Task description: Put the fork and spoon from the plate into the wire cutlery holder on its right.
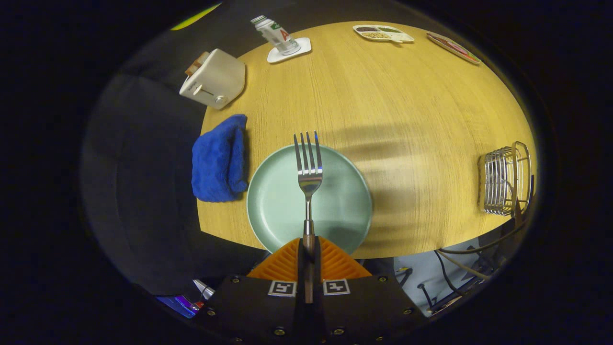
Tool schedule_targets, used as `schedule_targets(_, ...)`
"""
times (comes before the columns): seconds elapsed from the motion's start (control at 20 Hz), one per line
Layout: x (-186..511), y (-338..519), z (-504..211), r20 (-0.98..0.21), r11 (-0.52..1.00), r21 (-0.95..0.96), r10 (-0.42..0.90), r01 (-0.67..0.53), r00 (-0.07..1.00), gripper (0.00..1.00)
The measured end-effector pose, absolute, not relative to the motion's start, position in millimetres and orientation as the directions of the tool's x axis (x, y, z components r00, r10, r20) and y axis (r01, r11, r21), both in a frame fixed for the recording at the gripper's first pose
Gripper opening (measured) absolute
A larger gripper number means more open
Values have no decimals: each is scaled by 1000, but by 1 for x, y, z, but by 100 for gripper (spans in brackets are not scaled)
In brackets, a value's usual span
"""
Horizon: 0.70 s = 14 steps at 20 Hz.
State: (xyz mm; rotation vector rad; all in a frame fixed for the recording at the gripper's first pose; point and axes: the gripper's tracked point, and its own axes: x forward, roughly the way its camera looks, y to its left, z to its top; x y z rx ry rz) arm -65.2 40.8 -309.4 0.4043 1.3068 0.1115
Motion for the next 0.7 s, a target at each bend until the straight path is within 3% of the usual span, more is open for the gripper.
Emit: schedule_targets(0.7,-75,-86,-265,-881,811,388,187,438,434,6)
